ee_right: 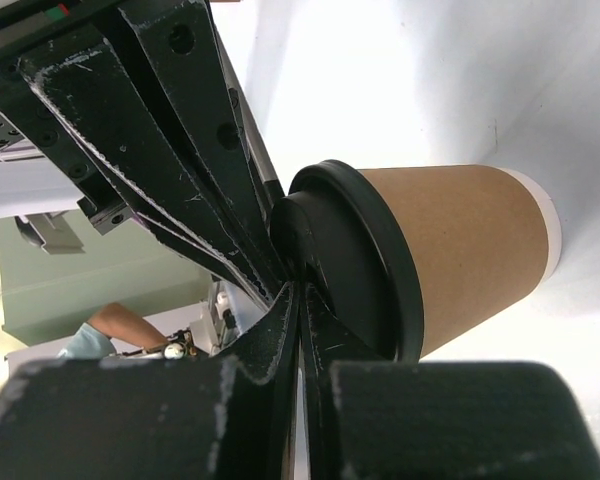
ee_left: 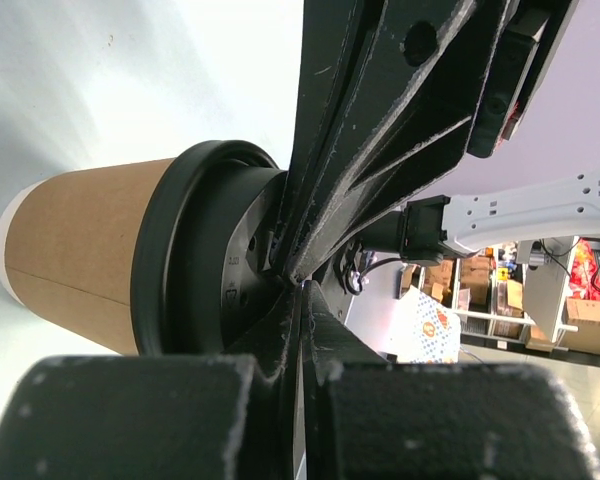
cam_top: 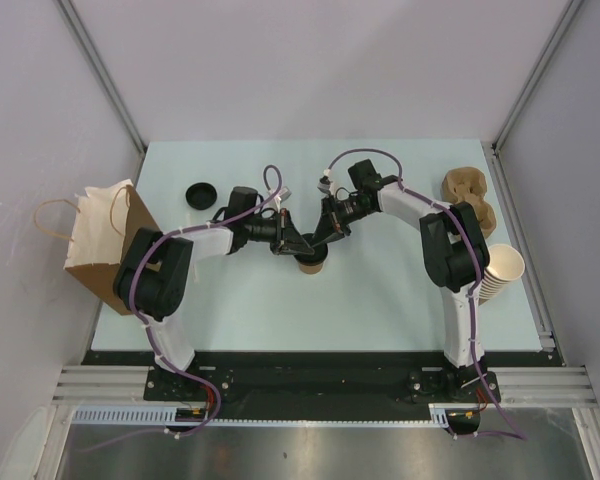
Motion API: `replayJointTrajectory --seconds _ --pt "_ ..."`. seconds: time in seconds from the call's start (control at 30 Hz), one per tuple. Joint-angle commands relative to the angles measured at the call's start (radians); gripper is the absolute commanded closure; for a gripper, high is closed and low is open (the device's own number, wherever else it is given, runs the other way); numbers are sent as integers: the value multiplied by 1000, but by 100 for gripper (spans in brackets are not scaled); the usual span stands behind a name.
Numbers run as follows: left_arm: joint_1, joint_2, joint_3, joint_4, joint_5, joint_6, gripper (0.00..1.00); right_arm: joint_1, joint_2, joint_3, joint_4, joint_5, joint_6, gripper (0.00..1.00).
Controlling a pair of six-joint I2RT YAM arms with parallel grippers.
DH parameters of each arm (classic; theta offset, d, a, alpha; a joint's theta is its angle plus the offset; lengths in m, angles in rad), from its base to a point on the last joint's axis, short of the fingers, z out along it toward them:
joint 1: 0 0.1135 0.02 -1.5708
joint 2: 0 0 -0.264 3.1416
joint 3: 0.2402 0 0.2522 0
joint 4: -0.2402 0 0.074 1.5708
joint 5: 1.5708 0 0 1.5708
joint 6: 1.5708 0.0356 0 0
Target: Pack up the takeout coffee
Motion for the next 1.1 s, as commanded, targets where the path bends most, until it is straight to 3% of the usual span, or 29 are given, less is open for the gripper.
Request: replayJointTrajectory --seconds 0.0,0.63,1.07 --pt "24 88 -35 -181 -290 155 100 3 76 -35 -28 125 -61 96" --pt "7 120 -30 -265 -513 229 100 -3 136 -85 -8 230 -58 99" --pt "14 189 -60 -215 -455 207 100 42 30 -82 -13 130 -48 98"
